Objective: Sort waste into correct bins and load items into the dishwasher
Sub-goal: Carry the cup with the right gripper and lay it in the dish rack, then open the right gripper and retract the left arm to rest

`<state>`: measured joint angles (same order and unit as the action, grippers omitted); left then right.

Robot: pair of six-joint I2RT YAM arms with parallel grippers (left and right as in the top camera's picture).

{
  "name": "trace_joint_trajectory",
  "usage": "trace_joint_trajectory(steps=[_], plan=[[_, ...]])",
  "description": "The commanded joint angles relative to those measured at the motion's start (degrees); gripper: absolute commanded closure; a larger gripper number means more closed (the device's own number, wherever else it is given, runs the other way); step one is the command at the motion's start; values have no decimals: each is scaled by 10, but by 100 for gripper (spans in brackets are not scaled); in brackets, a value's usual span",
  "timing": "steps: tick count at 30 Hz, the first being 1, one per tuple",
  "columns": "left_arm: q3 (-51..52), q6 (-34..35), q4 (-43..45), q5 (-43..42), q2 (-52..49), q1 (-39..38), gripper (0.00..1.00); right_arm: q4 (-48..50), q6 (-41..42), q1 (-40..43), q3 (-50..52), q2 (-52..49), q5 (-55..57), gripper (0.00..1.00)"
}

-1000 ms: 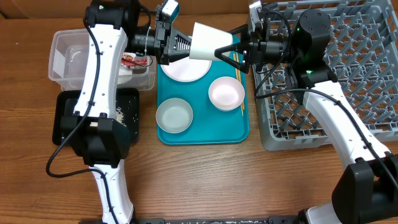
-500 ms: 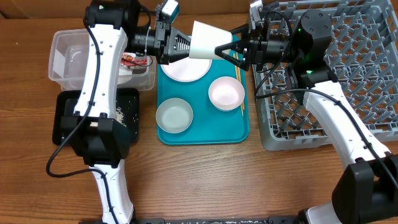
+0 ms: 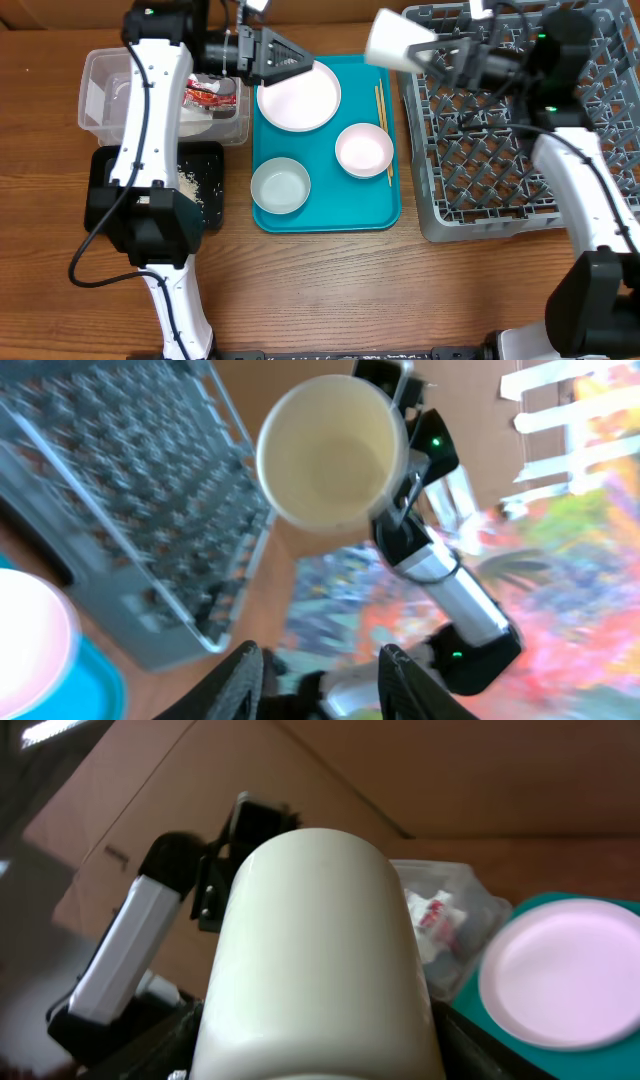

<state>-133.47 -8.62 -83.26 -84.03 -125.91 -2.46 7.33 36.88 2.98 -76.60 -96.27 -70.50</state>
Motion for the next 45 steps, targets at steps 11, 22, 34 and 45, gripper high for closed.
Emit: trace_joint_trajectory(steps=[11, 22, 34, 45], plan=[[2, 88, 36, 414, 4, 14, 55, -458, -160, 40, -52, 64, 238, 32], [2, 103, 38, 513, 4, 13, 57, -896, -151, -41, -223, 85, 664, 28], [-37, 103, 34, 515, 5, 14, 60, -942, -130, -52, -212, 64, 687, 25], [-37, 99, 23, 539, 5, 13, 55, -927, -131, -52, -212, 63, 679, 24]])
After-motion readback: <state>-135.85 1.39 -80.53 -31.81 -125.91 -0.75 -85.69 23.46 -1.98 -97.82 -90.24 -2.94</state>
